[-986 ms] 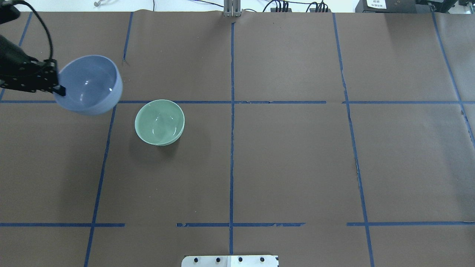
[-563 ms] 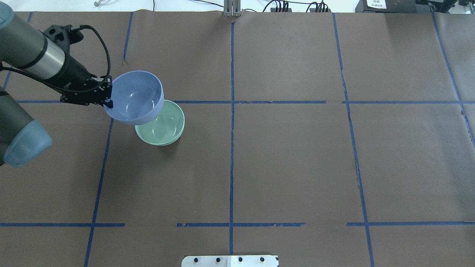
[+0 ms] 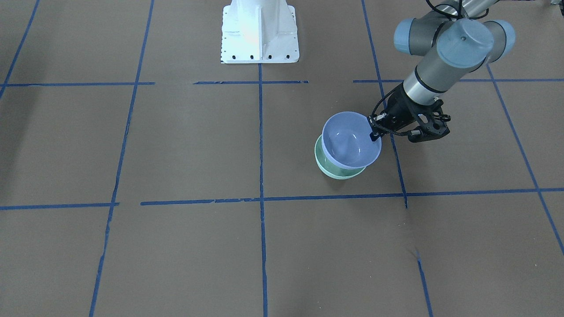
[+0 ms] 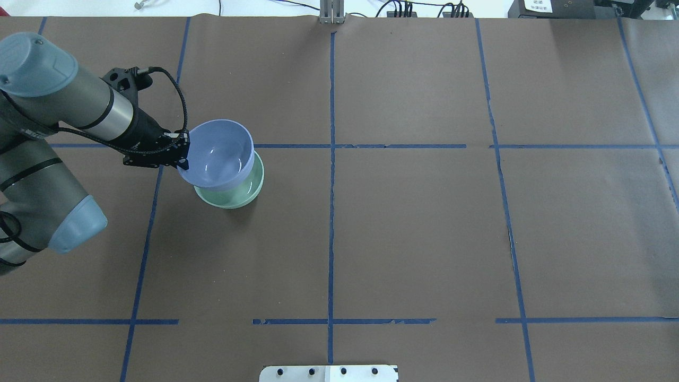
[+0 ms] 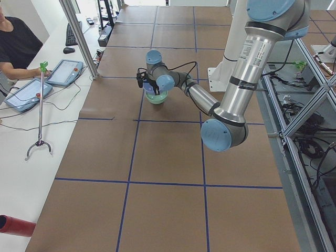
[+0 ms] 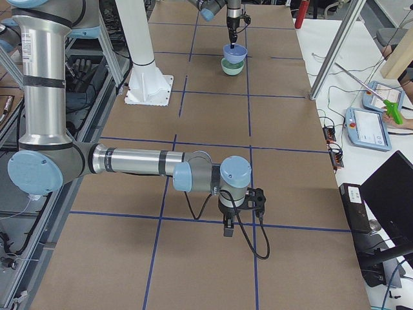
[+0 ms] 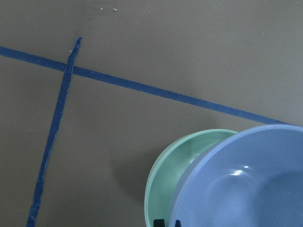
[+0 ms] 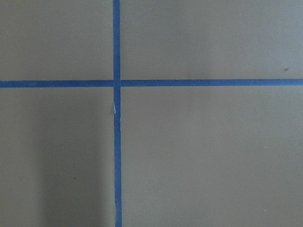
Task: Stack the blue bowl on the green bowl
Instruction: 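Carry the blue bowl over the green bowl and lower it in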
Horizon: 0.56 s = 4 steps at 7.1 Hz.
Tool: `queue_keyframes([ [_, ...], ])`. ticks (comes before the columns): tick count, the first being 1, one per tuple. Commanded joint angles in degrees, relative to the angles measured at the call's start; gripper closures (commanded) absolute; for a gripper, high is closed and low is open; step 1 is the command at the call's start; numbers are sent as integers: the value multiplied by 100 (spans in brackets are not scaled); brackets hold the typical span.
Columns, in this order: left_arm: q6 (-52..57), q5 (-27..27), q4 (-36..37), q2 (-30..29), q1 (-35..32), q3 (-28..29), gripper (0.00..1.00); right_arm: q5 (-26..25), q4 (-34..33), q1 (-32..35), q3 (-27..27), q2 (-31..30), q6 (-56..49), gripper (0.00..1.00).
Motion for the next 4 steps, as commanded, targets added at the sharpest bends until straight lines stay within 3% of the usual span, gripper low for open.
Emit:
queue_keyframes([
  [1, -12, 9, -16, 2, 48, 16, 100, 0, 0, 0, 0, 0, -4, 0],
  [2, -12, 9, -16, 11, 48, 16, 100, 0, 0, 0, 0, 0, -4, 0],
  [3, 31, 9, -16, 11, 57, 25, 79, 0, 0, 0, 0, 0, -4, 0],
  [4, 49, 44, -59, 20, 127, 7, 1, 0, 0, 0, 0, 0, -4, 0],
])
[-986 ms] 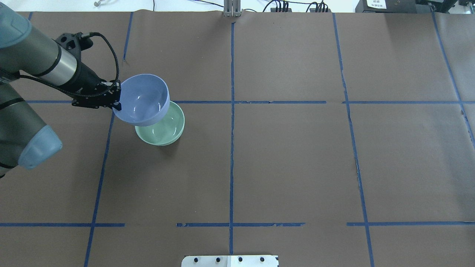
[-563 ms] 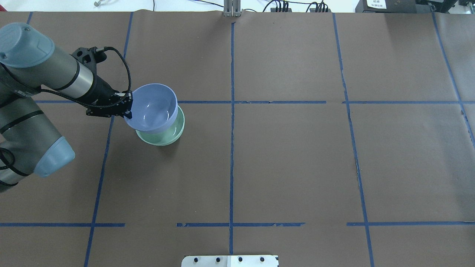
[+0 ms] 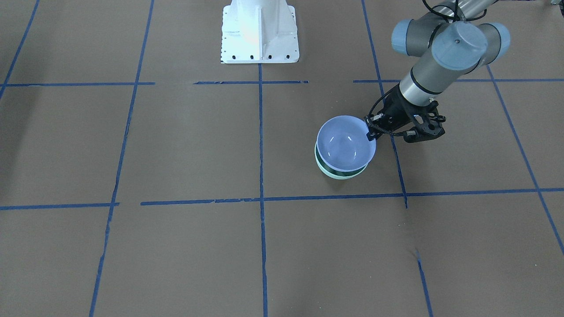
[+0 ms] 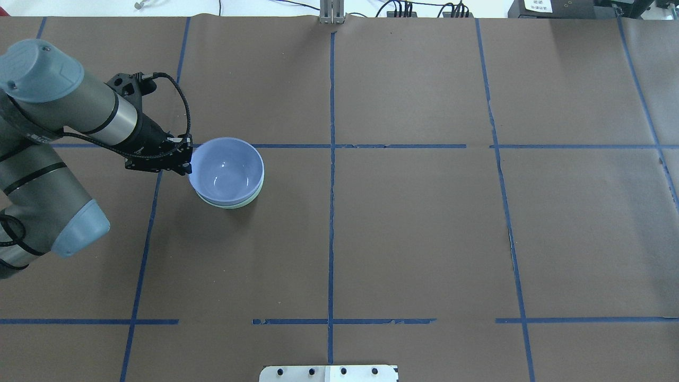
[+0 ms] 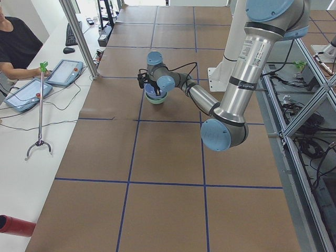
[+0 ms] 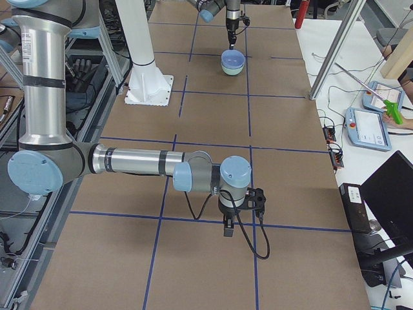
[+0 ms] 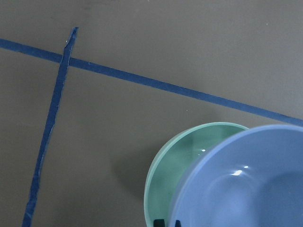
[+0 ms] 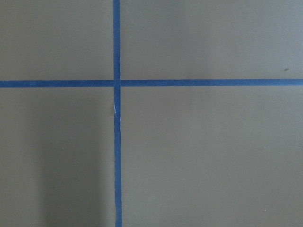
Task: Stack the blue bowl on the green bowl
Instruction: 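Open the left gripper to release the blue bowl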
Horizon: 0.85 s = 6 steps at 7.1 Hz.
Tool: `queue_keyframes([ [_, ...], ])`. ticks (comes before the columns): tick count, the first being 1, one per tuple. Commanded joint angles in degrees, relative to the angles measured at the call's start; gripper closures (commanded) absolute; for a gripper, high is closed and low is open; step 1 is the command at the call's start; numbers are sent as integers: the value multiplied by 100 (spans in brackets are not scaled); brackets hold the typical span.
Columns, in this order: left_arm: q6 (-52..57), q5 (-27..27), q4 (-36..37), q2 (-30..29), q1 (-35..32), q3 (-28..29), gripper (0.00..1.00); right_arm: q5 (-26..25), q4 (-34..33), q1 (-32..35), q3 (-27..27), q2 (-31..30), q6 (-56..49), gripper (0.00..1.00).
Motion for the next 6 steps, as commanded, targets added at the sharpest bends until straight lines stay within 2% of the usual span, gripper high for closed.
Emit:
queue_keyframes([
  [1, 37, 36, -34, 8, 66, 16, 0, 0, 0, 0, 0, 0, 0, 0],
  [4, 142, 36, 1, 17, -21, -395, 0, 0, 0, 0, 0, 0, 0, 0],
  [6, 2152, 10, 385, 52, -921, -493, 0, 0, 0, 0, 0, 0, 0, 0],
])
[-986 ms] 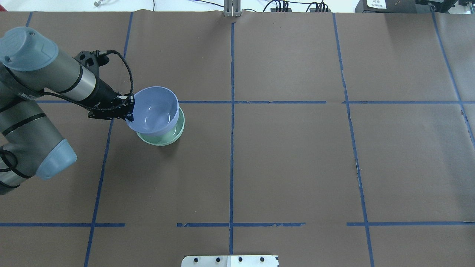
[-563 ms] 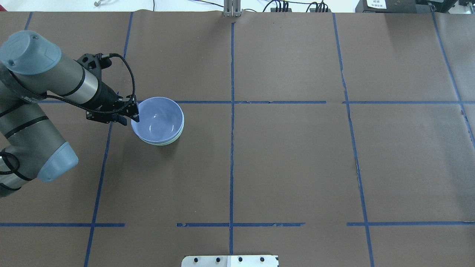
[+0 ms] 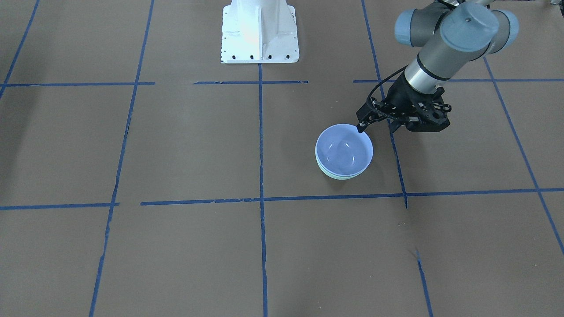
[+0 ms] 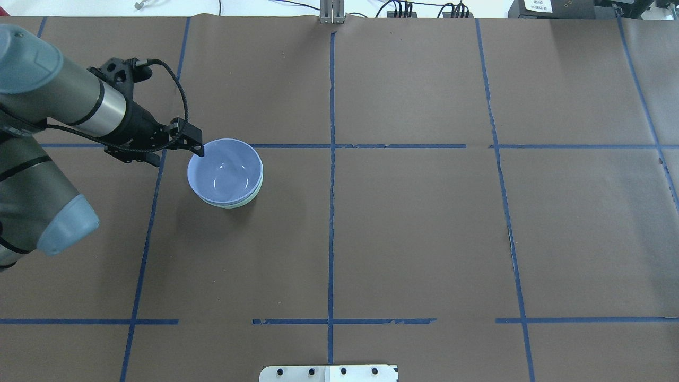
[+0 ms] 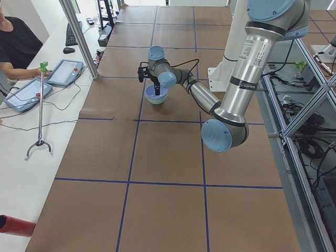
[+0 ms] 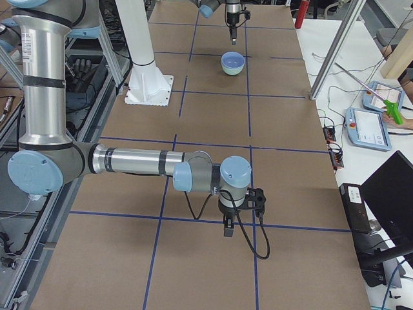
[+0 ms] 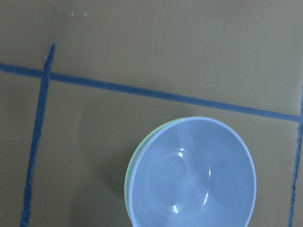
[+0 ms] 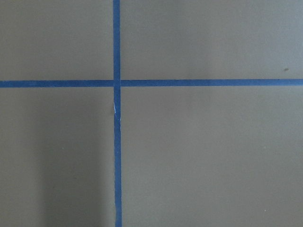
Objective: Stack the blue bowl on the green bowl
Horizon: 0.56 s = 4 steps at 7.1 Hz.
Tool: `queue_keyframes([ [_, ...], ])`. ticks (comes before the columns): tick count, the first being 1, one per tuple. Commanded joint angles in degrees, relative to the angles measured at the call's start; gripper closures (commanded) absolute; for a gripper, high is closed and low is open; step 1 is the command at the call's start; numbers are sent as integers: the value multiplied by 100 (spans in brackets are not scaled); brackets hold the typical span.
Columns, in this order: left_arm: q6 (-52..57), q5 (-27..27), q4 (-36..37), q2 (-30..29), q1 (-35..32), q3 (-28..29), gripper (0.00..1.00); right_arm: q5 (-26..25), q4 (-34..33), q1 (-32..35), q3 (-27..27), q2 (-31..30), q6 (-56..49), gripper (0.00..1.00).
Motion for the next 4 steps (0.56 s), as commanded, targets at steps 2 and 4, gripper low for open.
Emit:
queue_keyframes([
  [2, 2883, -34, 1103, 91, -1536, -87, 0, 0, 0, 0, 0, 0, 0, 0],
  [4, 4607, -60, 1844, 397, -2409, -43, 0, 0, 0, 0, 0, 0, 0, 0],
])
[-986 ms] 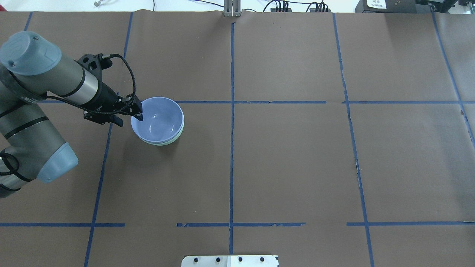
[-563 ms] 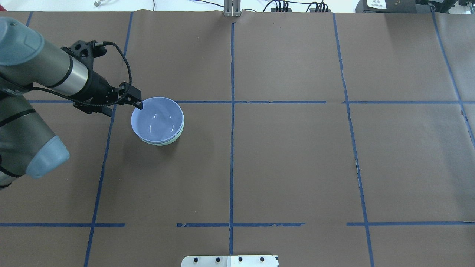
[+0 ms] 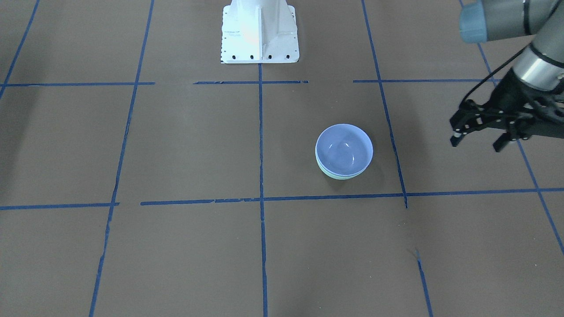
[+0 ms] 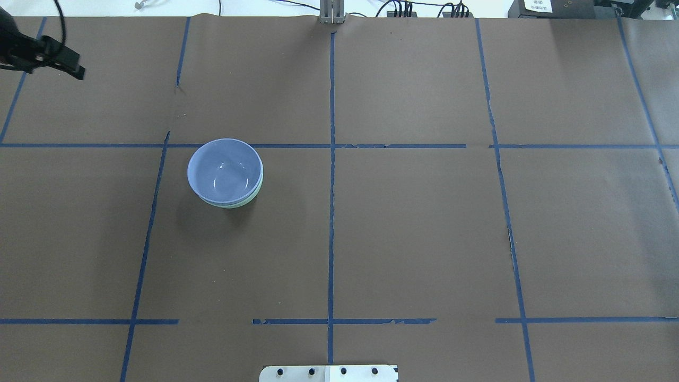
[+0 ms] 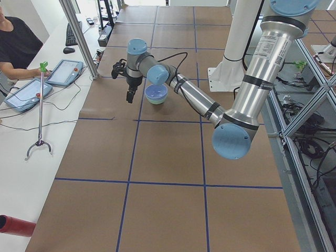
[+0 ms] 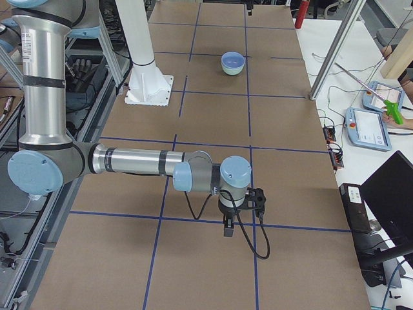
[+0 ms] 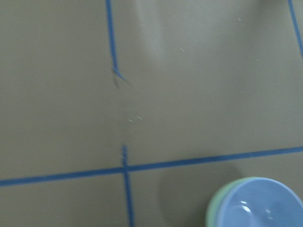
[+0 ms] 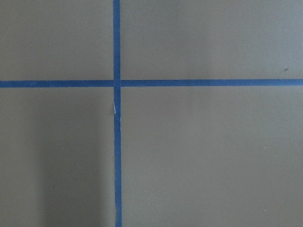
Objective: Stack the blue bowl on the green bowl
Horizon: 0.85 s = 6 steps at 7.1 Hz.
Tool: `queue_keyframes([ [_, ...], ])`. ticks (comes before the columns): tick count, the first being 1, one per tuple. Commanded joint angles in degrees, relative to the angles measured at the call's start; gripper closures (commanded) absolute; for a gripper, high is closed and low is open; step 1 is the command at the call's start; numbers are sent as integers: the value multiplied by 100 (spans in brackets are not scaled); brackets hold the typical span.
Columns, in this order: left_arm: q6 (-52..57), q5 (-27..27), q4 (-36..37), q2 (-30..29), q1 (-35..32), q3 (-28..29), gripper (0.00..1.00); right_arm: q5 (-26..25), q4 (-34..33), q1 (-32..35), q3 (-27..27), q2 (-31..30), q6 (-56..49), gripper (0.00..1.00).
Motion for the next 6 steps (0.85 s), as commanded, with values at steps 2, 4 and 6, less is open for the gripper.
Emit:
queue_keyframes([
  [2, 1652, -27, 323, 959, -1054, 360, 0, 0, 0, 0, 0, 0, 0, 0],
  [4, 2910, -88, 270, 1462, -1696, 904, 0, 0, 0, 0, 0, 0, 0, 0],
  [6, 2922, -631, -142, 1745, -1760, 1335, 0, 0, 0, 0, 0, 0, 0, 0],
])
